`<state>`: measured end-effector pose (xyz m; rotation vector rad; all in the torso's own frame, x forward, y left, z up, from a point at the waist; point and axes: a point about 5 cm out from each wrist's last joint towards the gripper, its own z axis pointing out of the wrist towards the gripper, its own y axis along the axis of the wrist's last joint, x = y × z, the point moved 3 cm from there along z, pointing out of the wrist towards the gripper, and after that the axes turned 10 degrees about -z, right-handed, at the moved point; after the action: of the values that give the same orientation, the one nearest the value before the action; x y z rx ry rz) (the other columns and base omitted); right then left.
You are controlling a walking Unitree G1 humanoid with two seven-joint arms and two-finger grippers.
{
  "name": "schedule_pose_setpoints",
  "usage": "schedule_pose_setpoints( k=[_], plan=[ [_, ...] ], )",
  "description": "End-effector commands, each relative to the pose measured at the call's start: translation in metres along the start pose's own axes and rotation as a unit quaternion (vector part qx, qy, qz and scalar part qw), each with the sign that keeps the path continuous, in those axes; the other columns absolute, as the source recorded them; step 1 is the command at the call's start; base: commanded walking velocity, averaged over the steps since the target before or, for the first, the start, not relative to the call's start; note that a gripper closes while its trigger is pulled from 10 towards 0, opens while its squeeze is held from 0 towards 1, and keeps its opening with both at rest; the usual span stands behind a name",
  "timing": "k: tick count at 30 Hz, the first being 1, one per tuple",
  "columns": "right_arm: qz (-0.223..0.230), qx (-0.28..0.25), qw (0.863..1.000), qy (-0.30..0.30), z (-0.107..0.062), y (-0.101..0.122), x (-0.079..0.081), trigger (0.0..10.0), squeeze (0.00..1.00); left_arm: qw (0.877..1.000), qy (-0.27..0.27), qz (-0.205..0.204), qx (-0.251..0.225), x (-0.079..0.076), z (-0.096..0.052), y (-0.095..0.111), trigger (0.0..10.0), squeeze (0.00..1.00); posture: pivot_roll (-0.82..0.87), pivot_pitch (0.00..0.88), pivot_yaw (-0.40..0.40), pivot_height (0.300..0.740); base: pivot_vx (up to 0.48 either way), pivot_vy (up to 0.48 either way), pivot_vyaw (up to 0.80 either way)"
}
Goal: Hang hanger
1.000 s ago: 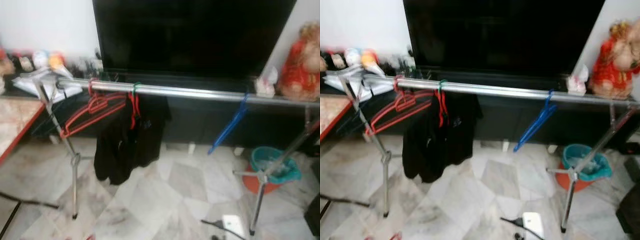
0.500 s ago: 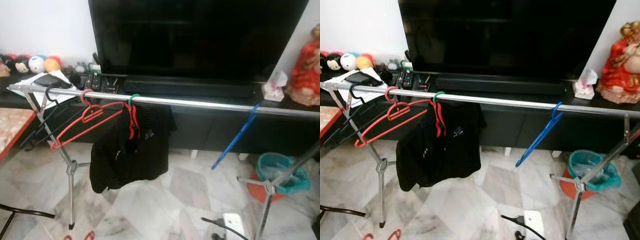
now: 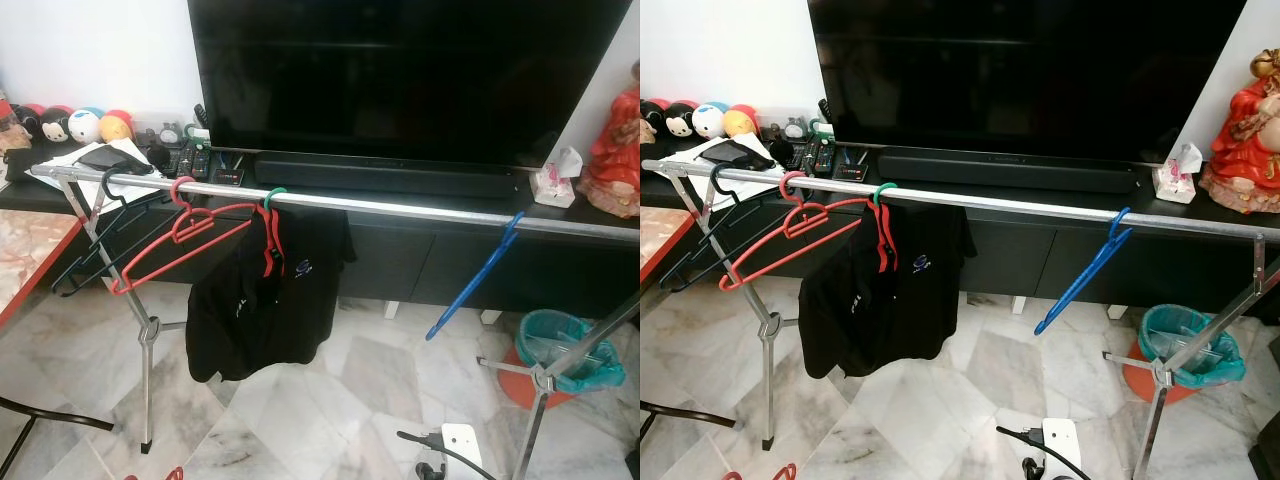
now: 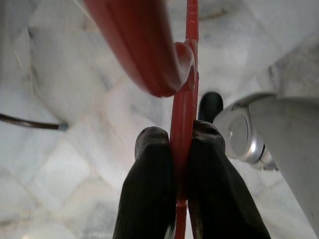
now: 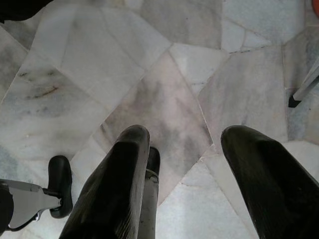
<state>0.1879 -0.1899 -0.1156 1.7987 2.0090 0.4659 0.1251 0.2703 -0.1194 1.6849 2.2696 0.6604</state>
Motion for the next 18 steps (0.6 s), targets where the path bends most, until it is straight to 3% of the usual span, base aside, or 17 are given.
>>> schedule_pose_setpoints(
  k=[1, 5, 8, 12, 18],
  plan=[
    [-0.003, 0.003, 1.000, -0.003, 0.000, -0.001, -0.002, 10.0, 0.00, 0.999, -0.005, 0.015, -0.034, 0.004, 0.000, 0.014, 10.0, 0.00, 0.13, 0.000, -0.058, 0.740, 0.000, 0.000, 0.00],
    [-0.007, 0.003, 1.000, -0.003, 0.000, 0.000, -0.003, 10.0, 0.00, 0.996, -0.019, 0.009, -0.092, 0.011, -0.003, 0.033, 10.0, 0.00, 0.15, 0.000, -0.064, 0.740, 0.000, 0.000, 0.00],
    [-0.008, 0.002, 1.000, -0.002, 0.000, 0.000, -0.003, 10.0, 0.00, 0.994, -0.019, 0.007, -0.107, 0.015, -0.005, 0.035, 10.0, 0.00, 0.16, 0.000, -0.065, 0.740, 0.000, 0.000, 0.00],
    [-0.009, 0.002, 1.000, -0.002, 0.000, 0.000, -0.003, 10.0, 0.00, 0.994, -0.018, 0.004, -0.106, 0.013, -0.006, 0.029, 10.0, 0.00, 0.16, 0.000, -0.067, 0.740, 0.000, 0.000, 0.00],
    [-0.009, 0.002, 1.000, -0.004, 0.000, 0.000, -0.004, 10.0, 0.00, 0.995, -0.025, 0.001, -0.094, -0.001, -0.004, 0.021, 10.0, 0.00, 0.14, 0.000, -0.069, 0.740, 0.000, -0.041, 0.00]
  ],
)
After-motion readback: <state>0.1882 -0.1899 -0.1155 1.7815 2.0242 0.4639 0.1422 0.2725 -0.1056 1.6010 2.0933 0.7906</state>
